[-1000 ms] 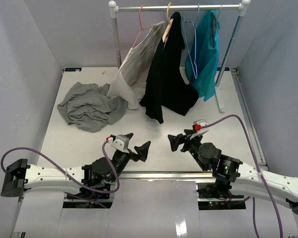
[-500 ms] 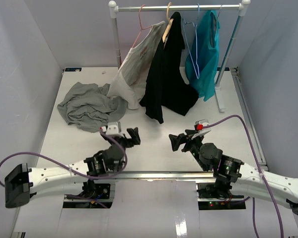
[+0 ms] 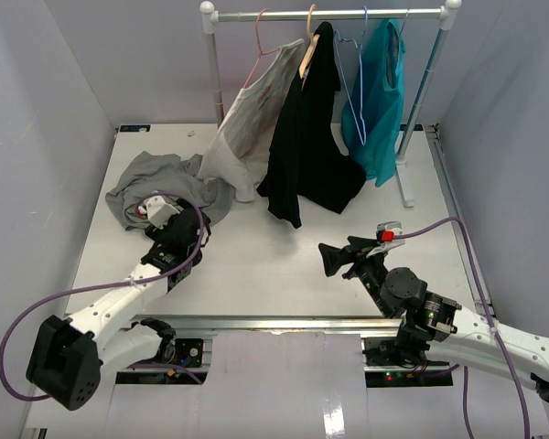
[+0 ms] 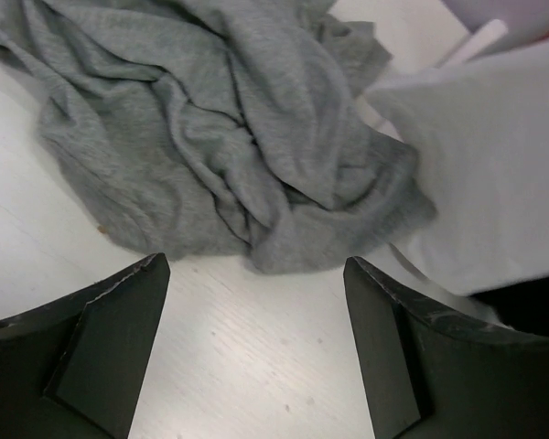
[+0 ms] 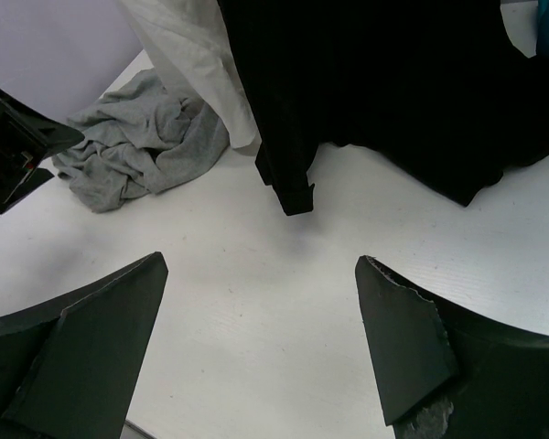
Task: Place the t-shirt on the hanger
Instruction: Move the T-shirt to the center of the board.
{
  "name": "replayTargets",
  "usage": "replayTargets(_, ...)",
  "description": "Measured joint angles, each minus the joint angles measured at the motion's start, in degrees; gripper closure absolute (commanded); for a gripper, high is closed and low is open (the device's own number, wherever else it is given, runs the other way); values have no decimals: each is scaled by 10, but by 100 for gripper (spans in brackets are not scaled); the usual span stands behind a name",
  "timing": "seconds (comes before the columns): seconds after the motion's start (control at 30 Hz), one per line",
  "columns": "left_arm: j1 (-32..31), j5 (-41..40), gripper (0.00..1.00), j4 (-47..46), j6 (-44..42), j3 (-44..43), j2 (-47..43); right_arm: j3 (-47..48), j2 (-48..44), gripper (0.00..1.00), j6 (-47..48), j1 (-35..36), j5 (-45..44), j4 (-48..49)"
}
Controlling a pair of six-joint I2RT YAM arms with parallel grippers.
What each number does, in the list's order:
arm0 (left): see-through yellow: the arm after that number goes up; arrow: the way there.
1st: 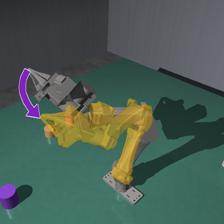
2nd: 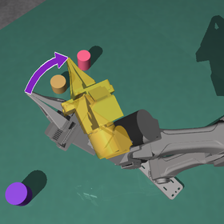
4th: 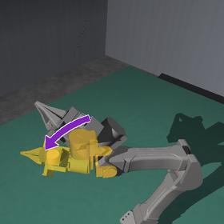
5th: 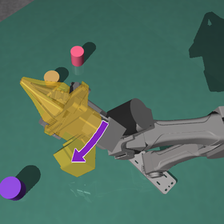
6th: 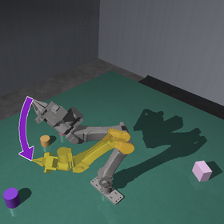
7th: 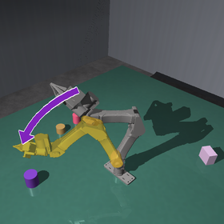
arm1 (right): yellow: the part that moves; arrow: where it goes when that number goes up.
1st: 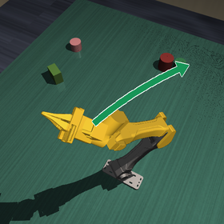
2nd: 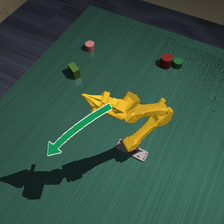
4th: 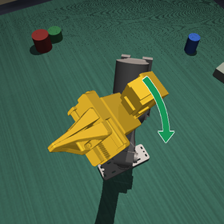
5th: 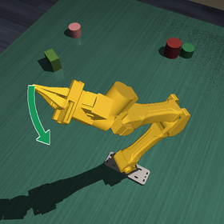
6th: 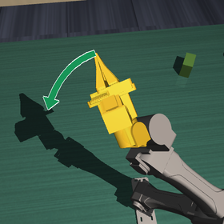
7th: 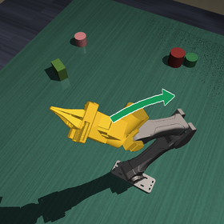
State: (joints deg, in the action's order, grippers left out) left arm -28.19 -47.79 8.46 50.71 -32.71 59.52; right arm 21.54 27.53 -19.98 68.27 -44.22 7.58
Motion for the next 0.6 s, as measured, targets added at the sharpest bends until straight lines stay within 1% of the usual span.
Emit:
replayTargets(0.1,52,41,18,-19,3,-1,42,0,1,9,-2,0,2,-1)
replayTargets(0.2,99,80,23,-22,13,-16,95,0,6,9,-5,0,6,-2)
replayTargets(0.3,134,109,25,-34,22,-27,149,0,14,9,-7,0,10,-4)
replayTargets(0.43,145,130,25,-42,29,-27,201,0,19,8,-8,0,14,-6)
replayTargets(0.6,147,143,28,-45,43,-27,244,0,21,8,-8,0,19,-6)
